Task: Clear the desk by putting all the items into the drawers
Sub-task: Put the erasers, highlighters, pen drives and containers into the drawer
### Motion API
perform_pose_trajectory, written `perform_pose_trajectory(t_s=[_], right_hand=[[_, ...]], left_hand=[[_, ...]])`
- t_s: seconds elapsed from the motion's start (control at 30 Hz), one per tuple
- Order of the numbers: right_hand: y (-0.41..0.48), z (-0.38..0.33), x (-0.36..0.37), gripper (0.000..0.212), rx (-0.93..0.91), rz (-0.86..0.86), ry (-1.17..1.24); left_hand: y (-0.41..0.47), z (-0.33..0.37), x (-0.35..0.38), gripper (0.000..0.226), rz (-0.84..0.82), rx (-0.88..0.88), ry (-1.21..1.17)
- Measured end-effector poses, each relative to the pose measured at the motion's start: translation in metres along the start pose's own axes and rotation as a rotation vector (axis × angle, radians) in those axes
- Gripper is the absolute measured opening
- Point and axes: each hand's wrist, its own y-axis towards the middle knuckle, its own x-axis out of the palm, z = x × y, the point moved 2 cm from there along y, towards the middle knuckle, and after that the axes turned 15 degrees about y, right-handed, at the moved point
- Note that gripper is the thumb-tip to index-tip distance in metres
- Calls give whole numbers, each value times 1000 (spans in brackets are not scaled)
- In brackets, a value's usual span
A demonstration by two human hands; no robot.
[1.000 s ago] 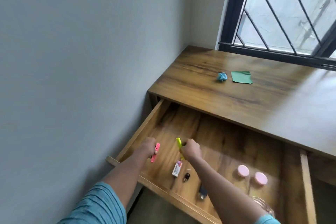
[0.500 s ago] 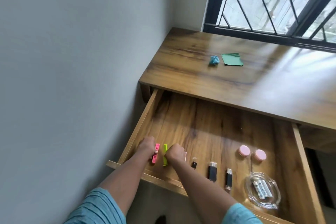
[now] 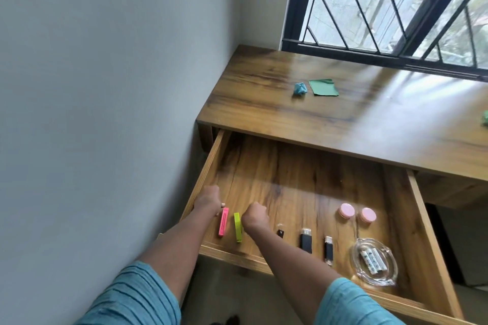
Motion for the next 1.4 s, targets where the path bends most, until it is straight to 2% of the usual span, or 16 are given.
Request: perform_pose_trajectory(t_s=[0.13, 0.33, 0.5, 0.7, 0.77, 0.83, 0.9, 1.0, 1.1, 1.13, 1.23, 1.4], right_hand=[[10, -22, -39, 23, -57, 147, 34], [46, -51, -128, 15, -106, 347, 151], [96, -71, -207, 17, -138, 455, 188], [173, -91, -274, 24, -208, 463, 196], [199, -98, -289, 26, -226, 455, 189], [223, -107, -307, 30, -230, 459, 174], [248, -116, -323, 33, -231, 443, 157], [288, -132, -339, 33, -248, 404, 118], [321, -143, -343, 36, -255, 352, 60], [331, -146, -342, 36, -252, 336, 42], [353, -150, -333, 33, -246, 297, 0], [370, -148, -326, 35, -200, 357, 62]], left_hand=[[5, 22, -29, 15, 104, 93, 23], [26, 96, -84, 23, 249, 202, -153], [62, 173, -126, 31, 195, 271, -320], [112, 260, -149, 27, 41, 212, -632], [130, 284, -154, 32, -9, 165, -728], [152, 308, -157, 35, -50, 136, -782], [171, 328, -160, 26, -79, 152, -800], [198, 356, -165, 16, -42, 147, -762], [219, 375, -171, 16, -11, 137, -693], [225, 381, -172, 17, 8, 123, -681], [239, 395, -175, 43, 54, 66, -678], [246, 411, -181, 44, 33, -7, -807]])
